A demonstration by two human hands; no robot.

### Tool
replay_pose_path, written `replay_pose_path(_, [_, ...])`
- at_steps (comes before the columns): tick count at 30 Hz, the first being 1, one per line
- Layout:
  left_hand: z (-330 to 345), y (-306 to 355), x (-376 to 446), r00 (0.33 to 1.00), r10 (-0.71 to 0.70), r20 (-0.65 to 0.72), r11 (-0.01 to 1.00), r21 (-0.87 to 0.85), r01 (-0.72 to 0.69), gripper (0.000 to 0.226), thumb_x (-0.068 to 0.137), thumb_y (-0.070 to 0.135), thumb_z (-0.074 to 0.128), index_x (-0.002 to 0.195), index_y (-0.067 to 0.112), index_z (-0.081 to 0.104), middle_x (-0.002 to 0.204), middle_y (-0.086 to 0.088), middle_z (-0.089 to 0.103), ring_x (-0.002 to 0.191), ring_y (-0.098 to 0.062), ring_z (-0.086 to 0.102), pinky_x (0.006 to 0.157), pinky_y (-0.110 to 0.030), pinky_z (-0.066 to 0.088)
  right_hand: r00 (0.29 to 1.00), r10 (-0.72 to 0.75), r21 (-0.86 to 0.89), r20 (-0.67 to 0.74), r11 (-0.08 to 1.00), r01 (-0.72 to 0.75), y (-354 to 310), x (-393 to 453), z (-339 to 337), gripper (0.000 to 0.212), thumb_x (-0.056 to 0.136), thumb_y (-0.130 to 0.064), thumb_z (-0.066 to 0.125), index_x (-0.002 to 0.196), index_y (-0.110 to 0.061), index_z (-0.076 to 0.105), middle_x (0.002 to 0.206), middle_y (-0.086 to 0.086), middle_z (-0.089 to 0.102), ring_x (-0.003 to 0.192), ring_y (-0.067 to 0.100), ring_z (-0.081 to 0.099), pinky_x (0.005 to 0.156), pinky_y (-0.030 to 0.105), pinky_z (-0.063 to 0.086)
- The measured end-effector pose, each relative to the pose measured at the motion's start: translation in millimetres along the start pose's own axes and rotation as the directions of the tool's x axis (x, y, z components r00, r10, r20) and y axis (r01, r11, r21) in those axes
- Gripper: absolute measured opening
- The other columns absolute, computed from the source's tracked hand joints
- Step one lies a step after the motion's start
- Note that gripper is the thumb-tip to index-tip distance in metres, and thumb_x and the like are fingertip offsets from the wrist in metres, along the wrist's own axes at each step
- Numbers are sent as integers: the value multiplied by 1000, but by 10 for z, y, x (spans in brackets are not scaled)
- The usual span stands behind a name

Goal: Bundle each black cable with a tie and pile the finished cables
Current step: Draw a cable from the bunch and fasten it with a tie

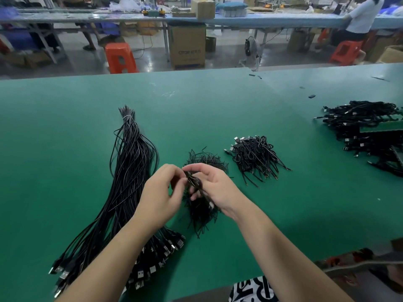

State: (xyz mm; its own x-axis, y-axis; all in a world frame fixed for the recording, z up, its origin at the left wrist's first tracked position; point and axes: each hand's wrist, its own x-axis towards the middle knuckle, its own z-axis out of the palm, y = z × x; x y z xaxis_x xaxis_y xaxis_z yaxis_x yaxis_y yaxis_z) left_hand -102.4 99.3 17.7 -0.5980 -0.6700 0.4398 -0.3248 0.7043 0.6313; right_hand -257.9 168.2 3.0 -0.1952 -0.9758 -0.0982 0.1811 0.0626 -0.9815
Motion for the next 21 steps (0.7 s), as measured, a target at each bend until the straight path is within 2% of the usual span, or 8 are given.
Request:
replay_pose_path(2, [-31,-7,43,991,-133,-22,987,-95,130,18,93,12,65,81,24,58,74,10,60,72,-6,55,63,-12,38,996,-8,28,88,1000,5,-1,-7,-12,38,100,9,50,125,-16,65,99,9,69,75,16,64,70,32,57])
replay_pose_path(3, [-45,-21,58,982,-186,-8,975,-127,184,20,94,14,65,80,26,58,72,9,61,68,-5,55,60,-13,38,996,-3,8,88,1000,2,-5,-12,-18,40,98,10,53,127,-15,65,96,7,69,72,15,63,67,29,57])
replay_pose_path(5, [-63,-27,61,977,-213,24,967,-138,215,21,95,15,65,79,27,58,68,12,58,64,-4,52,58,-13,38,1000,-14,-112,12,994,15,9,-2,-36,29,98,-2,62,122,-17,69,80,-5,67,63,13,56,62,25,52])
replay_pose_path(8, [-75,27,52,993,-115,14,989,-88,116,17,94,11,65,83,22,58,72,13,55,72,-5,53,64,-12,38,994,-48,-254,-100,967,21,26,9,-37,8,98,-28,66,98,-29,73,69,-18,60,56,14,47,61,26,43])
replay_pose_path(11, [-51,53,41,1000,15,-9,999,28,-15,13,92,3,64,87,14,58,81,10,54,78,-7,52,68,-13,39,995,-33,-239,-96,971,9,35,4,-2,29,102,-33,58,78,-34,74,62,-14,51,58,13,47,61,27,43])
replay_pose_path(15, [-34,34,12,980,192,51,964,178,-198,16,89,-5,64,88,10,60,87,2,57,80,-19,50,73,-35,43,993,120,40,13,992,-120,39,-20,32,26,103,-28,57,84,-14,69,64,-3,59,53,10,47,53,22,45])
replay_pose_path(18, [-35,-1,21,937,329,115,881,319,-349,24,77,-14,71,87,6,65,86,-4,61,77,-27,56,69,-40,44,982,184,66,45,980,-186,37,-40,18,26,102,-31,60,91,-8,66,64,1,59,50,9,46,49,21,43])
replay_pose_path(21, [-57,-19,40,929,348,123,857,360,-369,19,79,-11,67,89,6,67,86,-5,62,75,-31,59,66,-41,46,979,198,49,49,979,-200,-5,-47,11,37,103,-40,53,94,-7,68,74,8,65,57,16,52,56,27,48])
